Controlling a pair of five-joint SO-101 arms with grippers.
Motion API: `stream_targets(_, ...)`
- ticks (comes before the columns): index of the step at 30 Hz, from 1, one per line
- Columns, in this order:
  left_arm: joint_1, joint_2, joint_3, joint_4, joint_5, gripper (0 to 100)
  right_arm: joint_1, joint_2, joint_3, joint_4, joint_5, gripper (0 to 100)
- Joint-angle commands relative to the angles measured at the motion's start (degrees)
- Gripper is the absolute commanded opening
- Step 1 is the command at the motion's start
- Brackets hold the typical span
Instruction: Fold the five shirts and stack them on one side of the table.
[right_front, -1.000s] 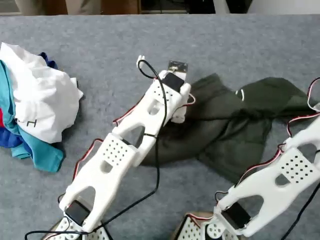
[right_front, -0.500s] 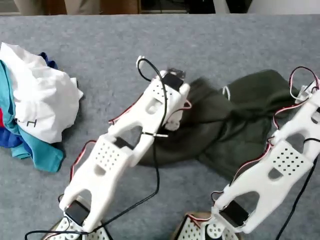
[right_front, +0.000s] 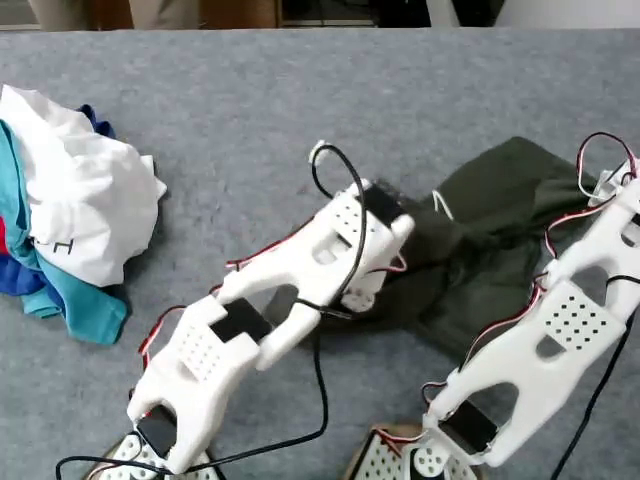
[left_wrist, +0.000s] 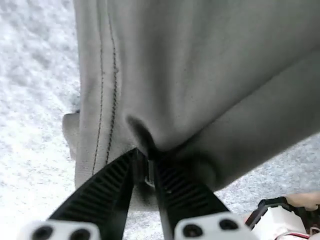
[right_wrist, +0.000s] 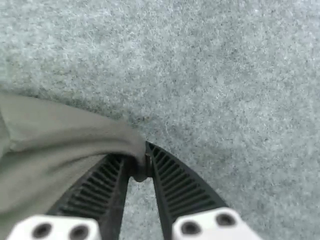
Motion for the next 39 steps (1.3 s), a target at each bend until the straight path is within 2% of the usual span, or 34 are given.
stream_targets(1, -0.62, -3.3, 0.09, 1.32, 0.09, 3, -1.01, -0.48, -2.51, -1.23, 0.53, 0.2)
stream_targets(7, -4.48, -3.74, -0.09, 2.2, 3.69, 22, -1.8, -0.48, -2.42, -1.23, 0.53, 0.2)
stream_targets(13, -5.1, -11.21, -1.14, 1.93, 3.6, 22, -1.98, -0.48, -2.42, -1.23, 0.53, 0.2)
stream_targets(18, -6.95, -14.29, -9.85, 0.88, 3.6, 22, -2.07, -0.48, -2.33, -1.14, 0.53, 0.2)
stream_targets(20, -8.44, -14.29, -13.27, -3.08, 4.04, 22, -2.07, -0.4, -2.33, -1.14, 0.53, 0.2)
stream_targets(23, -10.73, -12.97, -13.8, -14.68, 4.4, 22, -2.07, -0.4, -2.33, -1.14, 0.53, 0.2)
stream_targets(26, -11.96, -8.4, -14.24, -26.2, 8.0, 22, -2.15, -0.4, -2.33, -1.14, 0.44, 0.2)
stream_targets(28, -12.04, -4.18, -14.51, -30.86, 9.05, 22, -2.15, -0.4, -2.33, -1.23, 0.35, 0.2)
stream_targets(33, -12.13, 6.37, -20.04, -31.91, 9.32, 22, -2.15, -0.4, -2.33, -1.23, 0.44, 0.2)
stream_targets(39, -13.71, 19.56, -35.78, -31.91, 12.22, 22, -2.51, -0.4, -2.33, -1.14, 0.44, 0.2)
